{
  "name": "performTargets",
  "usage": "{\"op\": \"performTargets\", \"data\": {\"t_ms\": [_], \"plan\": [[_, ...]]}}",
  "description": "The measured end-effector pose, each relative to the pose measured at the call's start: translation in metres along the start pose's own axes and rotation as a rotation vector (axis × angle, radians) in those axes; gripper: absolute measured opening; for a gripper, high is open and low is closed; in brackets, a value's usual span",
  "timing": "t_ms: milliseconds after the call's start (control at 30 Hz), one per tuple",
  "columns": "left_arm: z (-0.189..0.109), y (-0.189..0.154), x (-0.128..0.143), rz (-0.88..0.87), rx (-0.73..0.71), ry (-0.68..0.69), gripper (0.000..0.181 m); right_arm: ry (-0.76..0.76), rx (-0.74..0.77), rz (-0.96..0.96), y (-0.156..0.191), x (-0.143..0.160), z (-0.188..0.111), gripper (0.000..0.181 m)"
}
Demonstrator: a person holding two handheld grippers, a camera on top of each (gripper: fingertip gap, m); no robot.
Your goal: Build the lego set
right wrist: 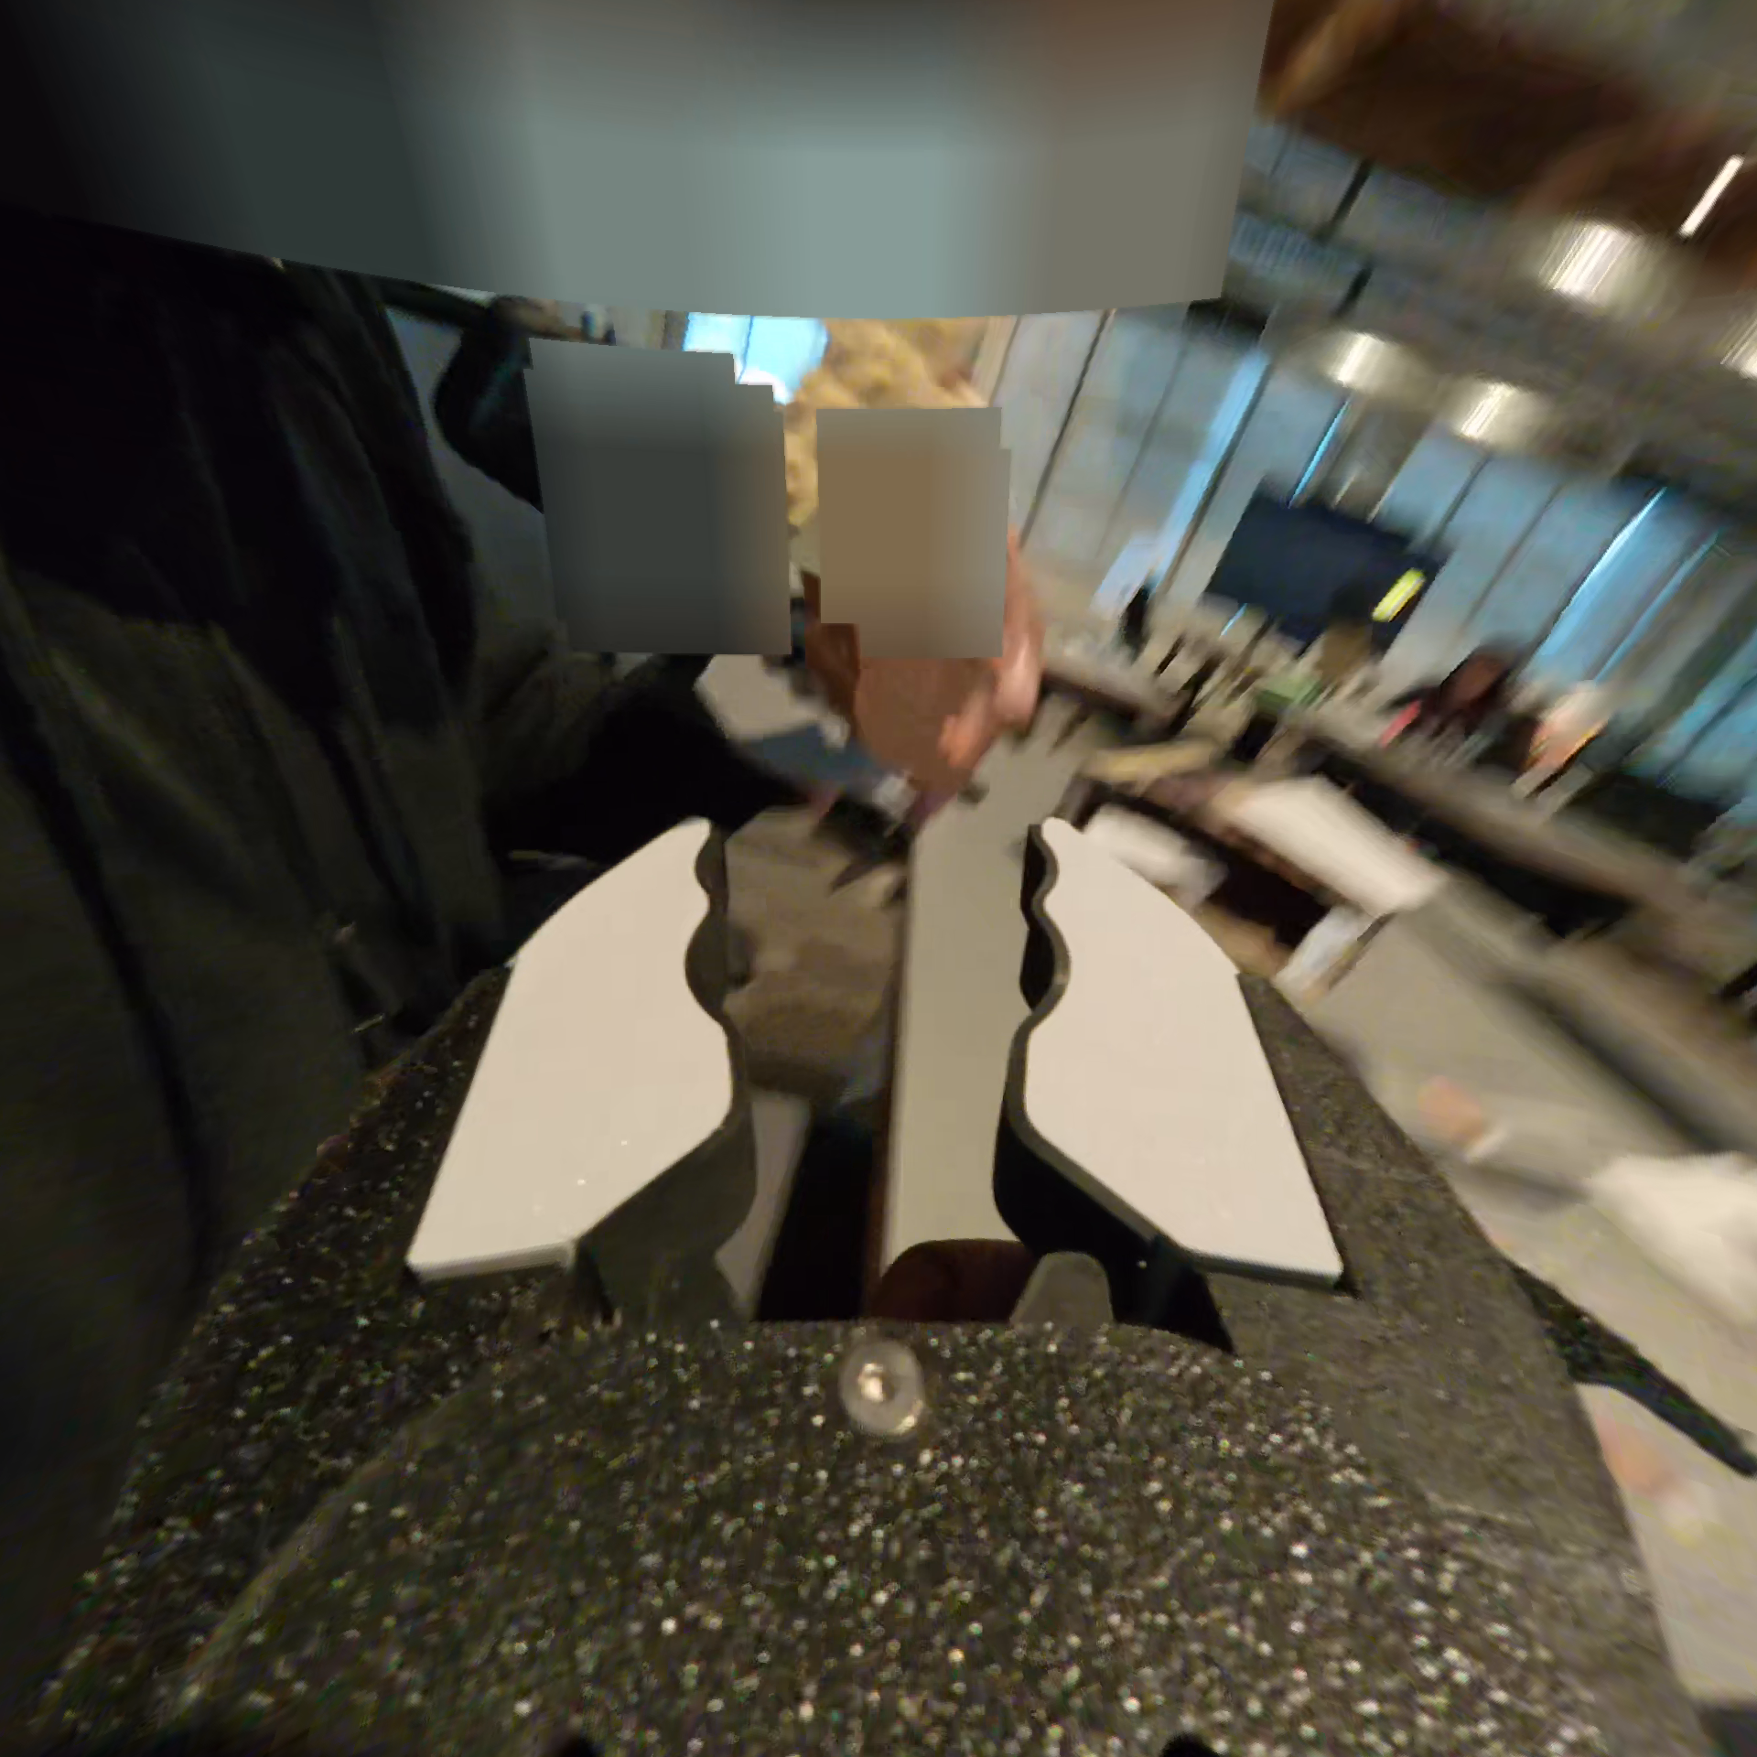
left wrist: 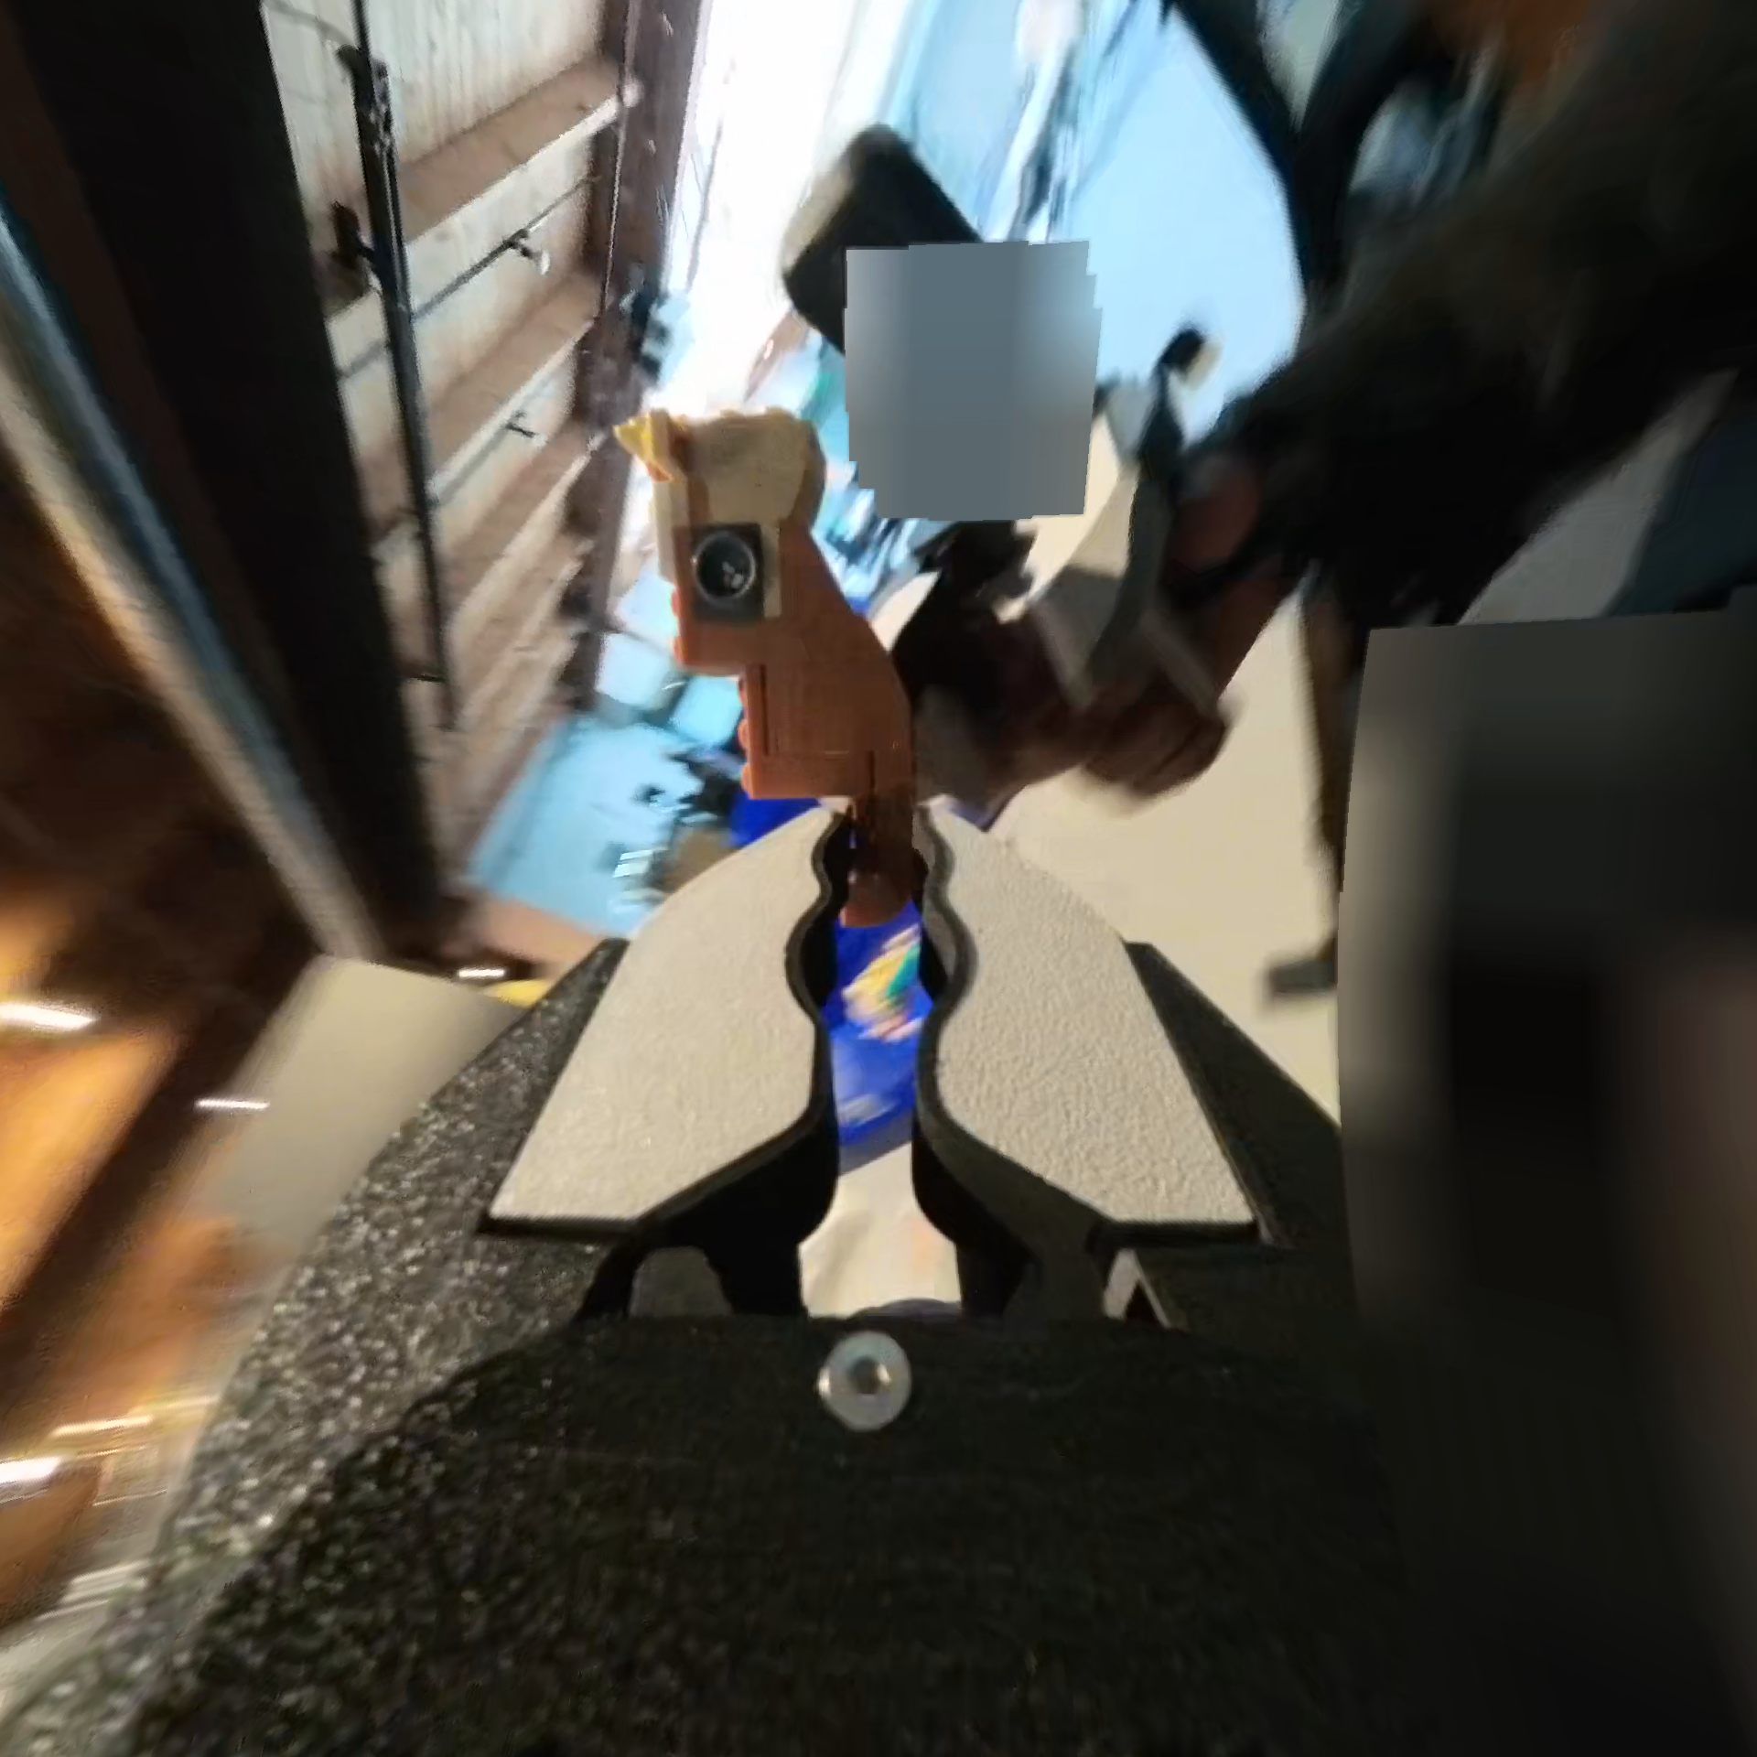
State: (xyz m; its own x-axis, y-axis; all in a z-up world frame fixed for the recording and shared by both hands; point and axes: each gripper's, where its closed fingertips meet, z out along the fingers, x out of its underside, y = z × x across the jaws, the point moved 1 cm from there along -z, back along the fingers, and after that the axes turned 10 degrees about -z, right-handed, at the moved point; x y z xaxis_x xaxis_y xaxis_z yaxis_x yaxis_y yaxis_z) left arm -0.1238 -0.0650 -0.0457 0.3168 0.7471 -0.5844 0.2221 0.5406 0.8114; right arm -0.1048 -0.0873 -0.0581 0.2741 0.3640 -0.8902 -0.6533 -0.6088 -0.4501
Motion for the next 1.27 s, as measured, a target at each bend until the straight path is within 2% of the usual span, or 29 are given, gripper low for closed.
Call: {"op": "performTargets", "data": {"t_ms": [167, 267, 367, 500, 600, 800, 900, 1033, 1267], "plan": [[-0.01, 0.003, 0.021, 0.415, 0.03, 0.116, 0.011, 0.049, -0.113, 0.405, -0.005, 0.027, -0.022, 0.053], [-0.013, 0.002, 0.032, 0.534, 0.123, 0.165, 0.012, 0.016, -0.179, 0.658, -0.017, 0.027, -0.027, 0.051], [-0.013, 0.003, 0.035, 0.649, 0.162, 0.174, 0.012, -0.025, -0.269, 0.827, -0.019, 0.022, -0.018, 0.049], [-0.009, 0.003, 0.037, 0.836, 0.147, 0.171, 0.012, 0.057, -0.34, 0.846, -0.012, 0.033, -0.002, 0.05], [-0.01, 0.0, 0.041, 0.932, 0.158, 0.166, 0.012, 0.057, -0.376, 0.848, -0.017, 0.034, 0.002, 0.052], [-0.011, 0.004, 0.053, 0.987, 0.132, 0.152, 0.012, 0.083, -0.41, 0.83, -0.032, 0.042, 0.005, 0.049], [-0.008, 0.008, 0.062, 1.034, 0.097, 0.133, 0.012, 0.085, -0.444, 0.802, -0.036, 0.037, 0.01, 0.049], [-0.006, 0.02, 0.067, 1.116, -0.007, 0.052, 0.012, 0.118, -0.498, 0.776, -0.042, 0.028, 0.019, 0.048], [-0.007, 0.039, 0.095, 1.176, -0.063, -0.025, 0.012, 0.231, -0.459, 0.836, -0.064, 0.044, 0.037, 0.047]]}}
